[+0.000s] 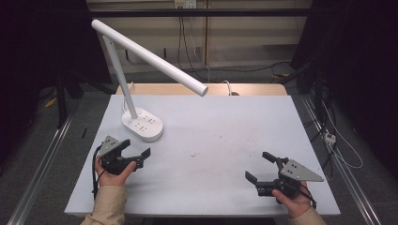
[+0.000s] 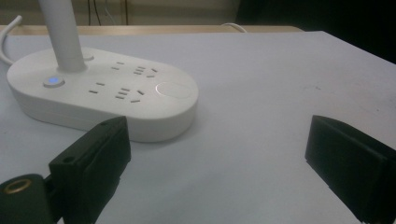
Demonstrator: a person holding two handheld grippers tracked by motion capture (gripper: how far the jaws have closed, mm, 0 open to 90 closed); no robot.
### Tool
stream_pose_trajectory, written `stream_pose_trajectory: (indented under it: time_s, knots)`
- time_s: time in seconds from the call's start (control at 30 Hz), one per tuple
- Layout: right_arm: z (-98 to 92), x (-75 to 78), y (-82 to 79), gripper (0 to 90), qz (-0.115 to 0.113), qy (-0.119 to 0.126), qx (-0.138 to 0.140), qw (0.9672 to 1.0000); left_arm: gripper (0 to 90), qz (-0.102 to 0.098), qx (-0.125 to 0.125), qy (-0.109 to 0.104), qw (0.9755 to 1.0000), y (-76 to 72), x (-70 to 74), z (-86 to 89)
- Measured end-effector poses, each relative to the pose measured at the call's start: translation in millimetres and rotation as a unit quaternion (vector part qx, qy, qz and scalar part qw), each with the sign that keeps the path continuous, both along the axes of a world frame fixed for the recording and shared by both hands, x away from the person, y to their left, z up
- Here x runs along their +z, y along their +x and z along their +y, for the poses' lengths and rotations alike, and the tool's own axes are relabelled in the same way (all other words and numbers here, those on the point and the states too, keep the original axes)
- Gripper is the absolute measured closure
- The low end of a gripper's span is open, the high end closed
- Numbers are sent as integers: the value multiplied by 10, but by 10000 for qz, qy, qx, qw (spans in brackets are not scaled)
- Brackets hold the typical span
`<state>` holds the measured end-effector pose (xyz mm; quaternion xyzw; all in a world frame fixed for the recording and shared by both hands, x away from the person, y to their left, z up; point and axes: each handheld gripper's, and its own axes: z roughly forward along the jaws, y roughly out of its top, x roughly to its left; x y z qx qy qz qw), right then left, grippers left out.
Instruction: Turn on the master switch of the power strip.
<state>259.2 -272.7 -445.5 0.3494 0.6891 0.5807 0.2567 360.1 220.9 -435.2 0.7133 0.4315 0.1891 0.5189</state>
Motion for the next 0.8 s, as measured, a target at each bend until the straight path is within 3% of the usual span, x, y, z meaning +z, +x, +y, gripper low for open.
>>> stream_pose_trajectory:
  time_s: [0.8]
  knots:
    - [0,2,-2,52,0,11,2,10000,61,0,-35,2,10000,-160,-42,74]
